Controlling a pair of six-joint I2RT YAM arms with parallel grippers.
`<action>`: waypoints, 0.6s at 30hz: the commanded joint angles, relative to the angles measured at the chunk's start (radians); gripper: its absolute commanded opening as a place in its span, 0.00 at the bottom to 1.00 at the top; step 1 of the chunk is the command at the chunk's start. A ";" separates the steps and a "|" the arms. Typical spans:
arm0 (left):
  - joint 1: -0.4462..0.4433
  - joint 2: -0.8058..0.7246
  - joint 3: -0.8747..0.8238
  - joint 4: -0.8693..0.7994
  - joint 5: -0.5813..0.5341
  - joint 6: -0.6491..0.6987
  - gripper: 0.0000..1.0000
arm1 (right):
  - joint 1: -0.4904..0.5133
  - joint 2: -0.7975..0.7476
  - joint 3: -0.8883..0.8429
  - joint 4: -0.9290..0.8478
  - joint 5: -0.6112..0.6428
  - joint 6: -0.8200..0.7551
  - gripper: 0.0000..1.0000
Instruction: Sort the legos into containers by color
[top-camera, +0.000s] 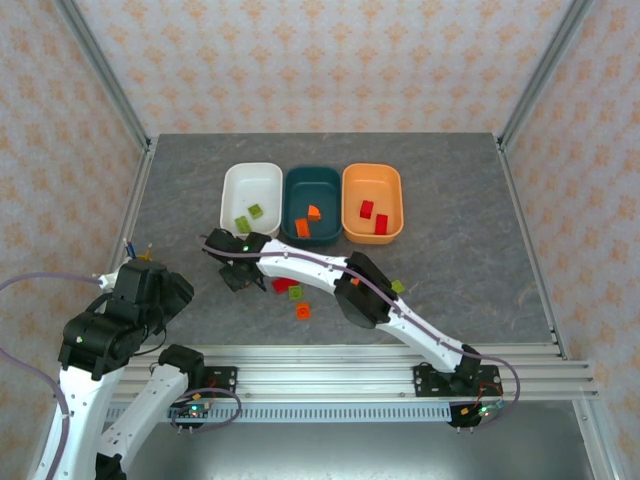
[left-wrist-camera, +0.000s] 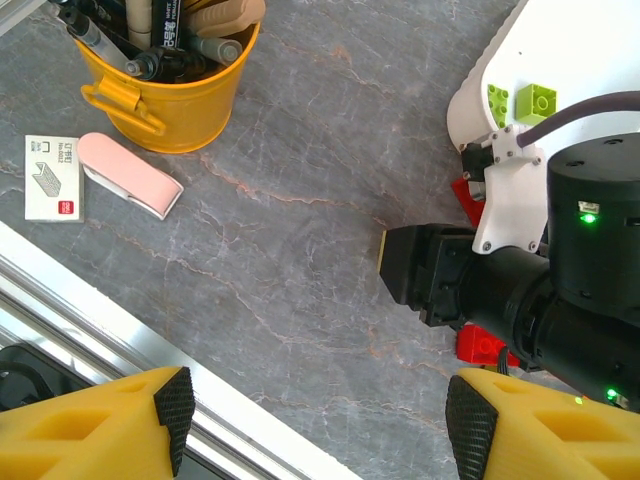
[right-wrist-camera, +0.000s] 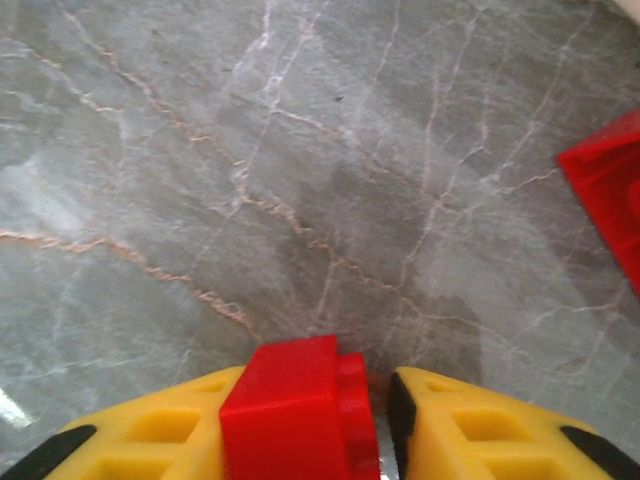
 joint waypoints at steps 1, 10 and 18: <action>0.006 0.002 0.016 -0.035 0.003 0.008 0.70 | 0.000 0.026 0.045 -0.040 0.030 -0.003 0.35; 0.006 0.012 -0.009 0.056 0.089 0.049 0.70 | -0.001 -0.147 0.019 -0.017 0.077 0.022 0.19; -0.005 0.184 -0.066 0.386 0.284 0.072 0.70 | -0.181 -0.636 -0.439 0.137 0.172 0.143 0.18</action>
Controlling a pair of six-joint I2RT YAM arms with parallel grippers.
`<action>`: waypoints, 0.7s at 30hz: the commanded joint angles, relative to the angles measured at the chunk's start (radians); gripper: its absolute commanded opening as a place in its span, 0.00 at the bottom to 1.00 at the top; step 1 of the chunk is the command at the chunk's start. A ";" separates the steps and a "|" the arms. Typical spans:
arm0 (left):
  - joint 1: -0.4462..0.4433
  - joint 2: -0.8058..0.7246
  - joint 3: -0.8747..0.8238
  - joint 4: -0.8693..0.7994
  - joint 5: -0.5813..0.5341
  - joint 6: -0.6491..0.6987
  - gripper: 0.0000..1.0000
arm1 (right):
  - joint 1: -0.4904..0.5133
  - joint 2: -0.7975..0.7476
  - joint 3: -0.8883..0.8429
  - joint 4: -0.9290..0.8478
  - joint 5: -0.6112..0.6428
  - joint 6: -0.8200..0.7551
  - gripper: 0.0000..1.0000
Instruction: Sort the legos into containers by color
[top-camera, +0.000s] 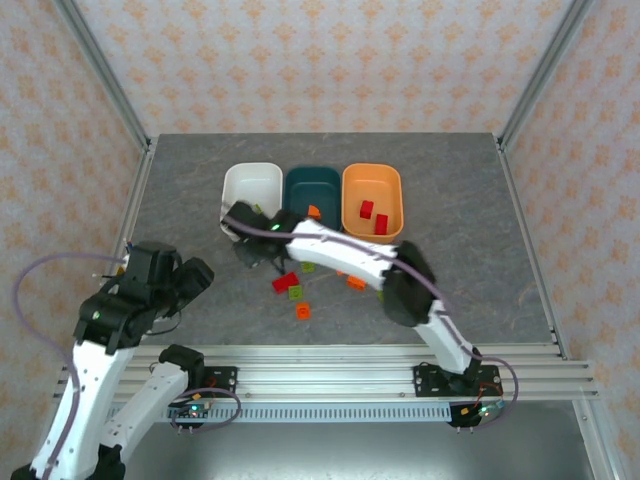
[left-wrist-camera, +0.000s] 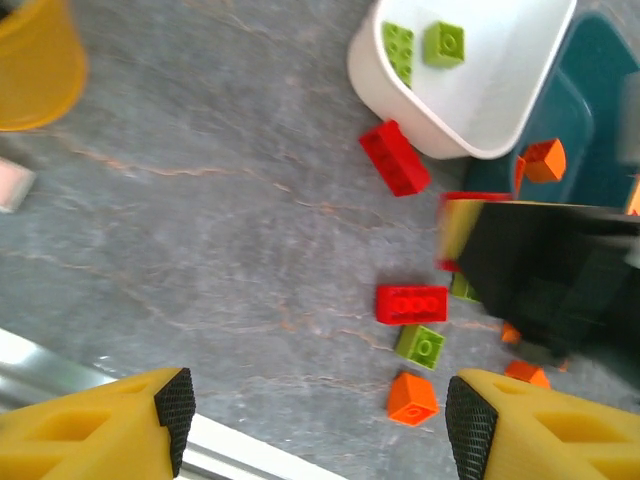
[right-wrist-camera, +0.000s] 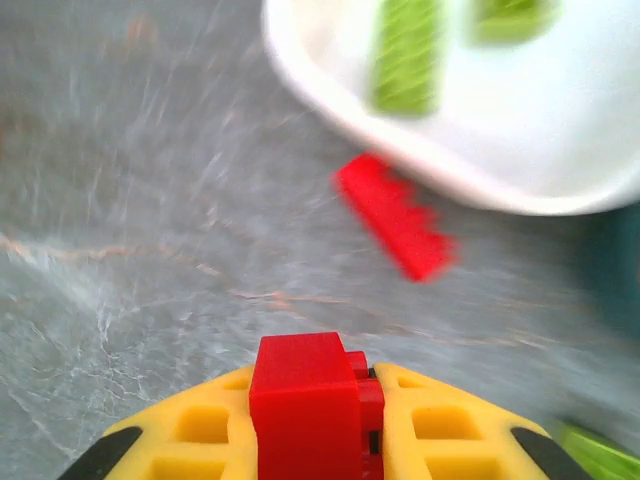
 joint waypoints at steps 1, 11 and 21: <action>-0.014 0.099 -0.023 0.216 0.092 0.017 0.70 | -0.162 -0.242 -0.165 0.074 0.083 0.092 0.18; -0.233 0.544 0.198 0.467 0.036 0.032 0.71 | -0.531 -0.336 -0.395 0.070 -0.042 0.137 0.18; -0.276 0.769 0.367 0.481 0.025 0.032 0.71 | -0.586 -0.109 -0.349 0.020 -0.148 0.133 0.19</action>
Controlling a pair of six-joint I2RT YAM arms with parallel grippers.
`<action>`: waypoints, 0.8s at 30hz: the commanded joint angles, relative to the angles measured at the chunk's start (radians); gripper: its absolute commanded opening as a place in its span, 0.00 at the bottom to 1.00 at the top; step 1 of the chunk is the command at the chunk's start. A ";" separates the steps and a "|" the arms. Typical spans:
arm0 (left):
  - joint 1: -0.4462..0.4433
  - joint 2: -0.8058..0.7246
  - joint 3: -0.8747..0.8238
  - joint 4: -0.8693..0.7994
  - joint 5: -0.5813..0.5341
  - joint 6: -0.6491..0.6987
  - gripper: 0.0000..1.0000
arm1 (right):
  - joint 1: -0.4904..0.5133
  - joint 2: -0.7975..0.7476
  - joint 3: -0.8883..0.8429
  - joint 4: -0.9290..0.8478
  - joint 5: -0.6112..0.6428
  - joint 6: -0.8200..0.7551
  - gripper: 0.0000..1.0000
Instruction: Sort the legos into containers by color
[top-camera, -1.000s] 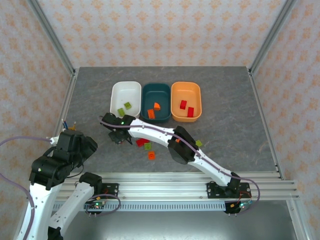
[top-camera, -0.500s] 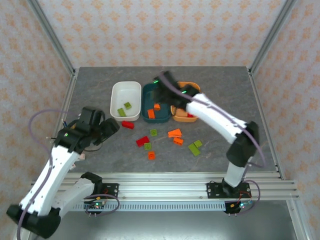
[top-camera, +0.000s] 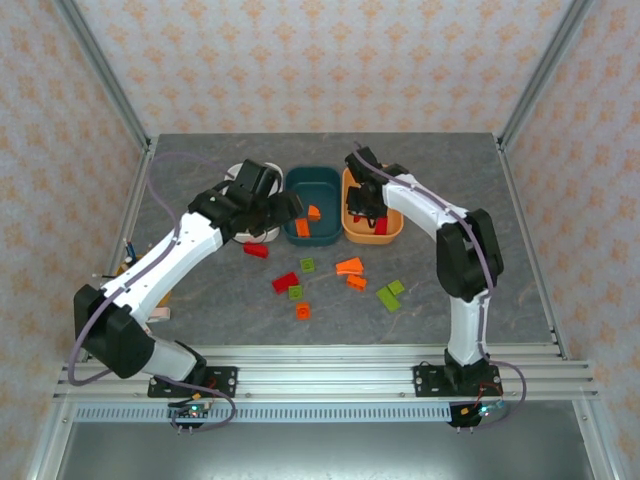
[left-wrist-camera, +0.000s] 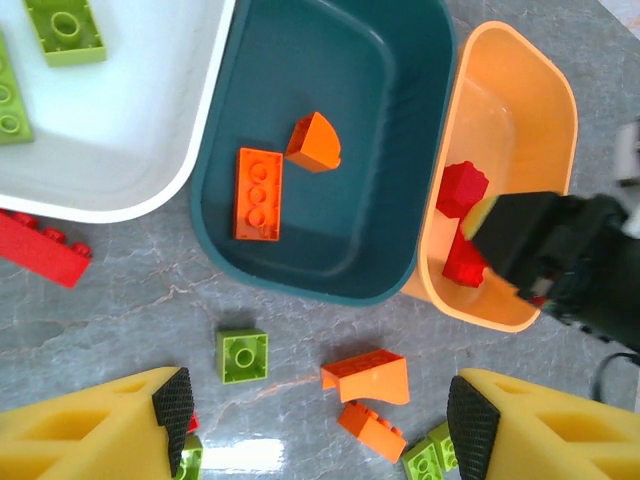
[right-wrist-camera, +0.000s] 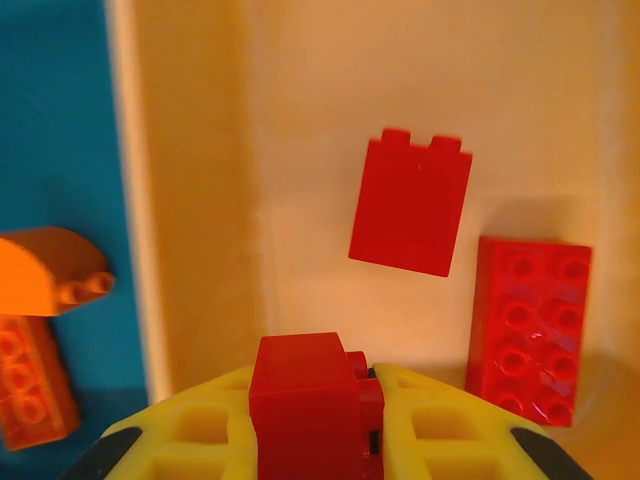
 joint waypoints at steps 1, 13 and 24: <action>-0.007 0.013 0.036 0.003 -0.017 0.023 0.71 | -0.013 0.024 0.029 -0.038 -0.036 0.006 0.19; -0.009 -0.024 -0.011 -0.047 -0.023 0.050 0.72 | -0.028 0.064 0.035 -0.070 -0.023 0.004 0.42; -0.086 -0.089 -0.097 -0.148 -0.023 0.094 0.71 | 0.015 -0.197 0.012 -0.139 0.057 0.007 0.51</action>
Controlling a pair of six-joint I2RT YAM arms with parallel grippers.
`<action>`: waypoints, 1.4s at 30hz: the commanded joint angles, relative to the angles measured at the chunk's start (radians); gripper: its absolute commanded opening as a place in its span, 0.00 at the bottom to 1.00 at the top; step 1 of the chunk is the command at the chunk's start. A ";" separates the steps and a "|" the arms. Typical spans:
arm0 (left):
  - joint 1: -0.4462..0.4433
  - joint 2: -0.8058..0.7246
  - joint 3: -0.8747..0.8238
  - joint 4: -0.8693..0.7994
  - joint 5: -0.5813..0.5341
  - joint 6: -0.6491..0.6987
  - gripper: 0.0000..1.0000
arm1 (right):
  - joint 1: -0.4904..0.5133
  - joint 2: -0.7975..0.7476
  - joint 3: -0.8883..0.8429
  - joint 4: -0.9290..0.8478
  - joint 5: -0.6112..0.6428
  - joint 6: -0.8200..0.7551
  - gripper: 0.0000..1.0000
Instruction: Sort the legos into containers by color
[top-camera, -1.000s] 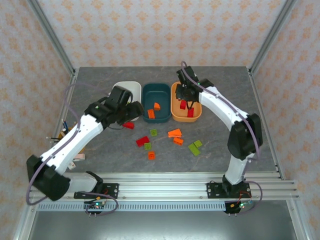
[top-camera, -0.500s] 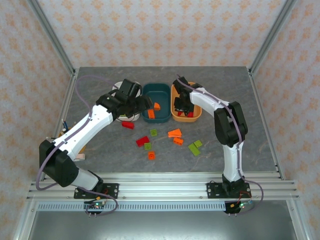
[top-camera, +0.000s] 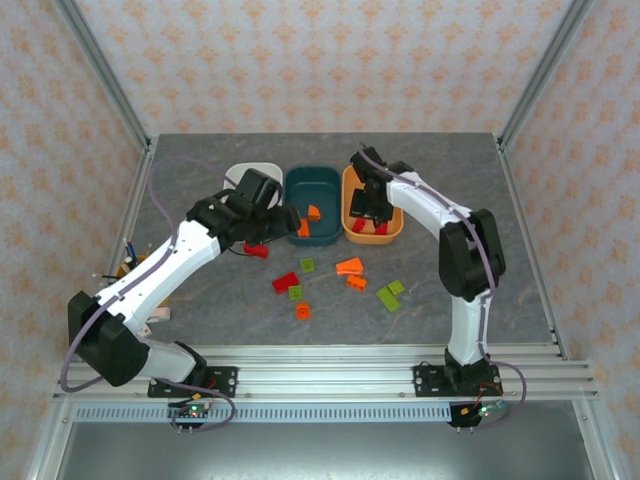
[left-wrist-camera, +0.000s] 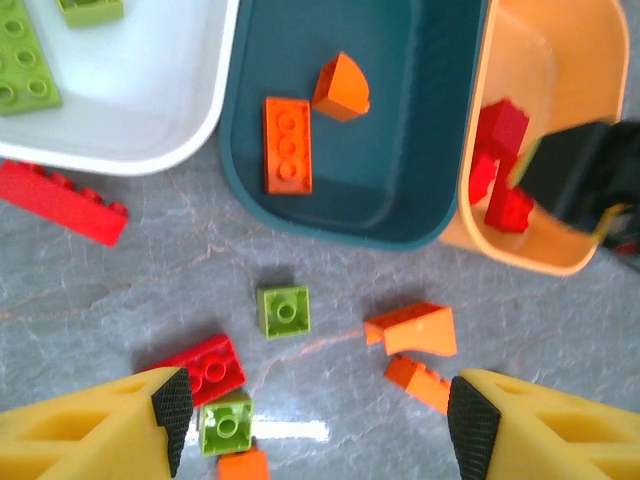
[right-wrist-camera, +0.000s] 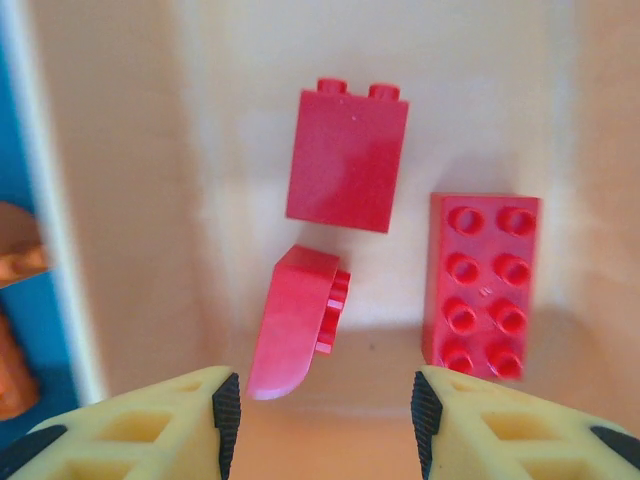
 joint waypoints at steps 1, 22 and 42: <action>-0.061 -0.034 -0.055 -0.082 -0.023 0.006 0.71 | 0.044 -0.187 -0.018 -0.056 0.059 0.004 0.51; -0.353 0.141 -0.316 0.087 -0.034 -0.324 0.78 | 0.323 -1.004 -0.707 -0.104 -0.165 0.210 0.87; -0.397 0.301 -0.272 0.079 -0.109 -0.324 0.35 | 0.324 -1.022 -0.743 -0.066 -0.163 0.237 0.80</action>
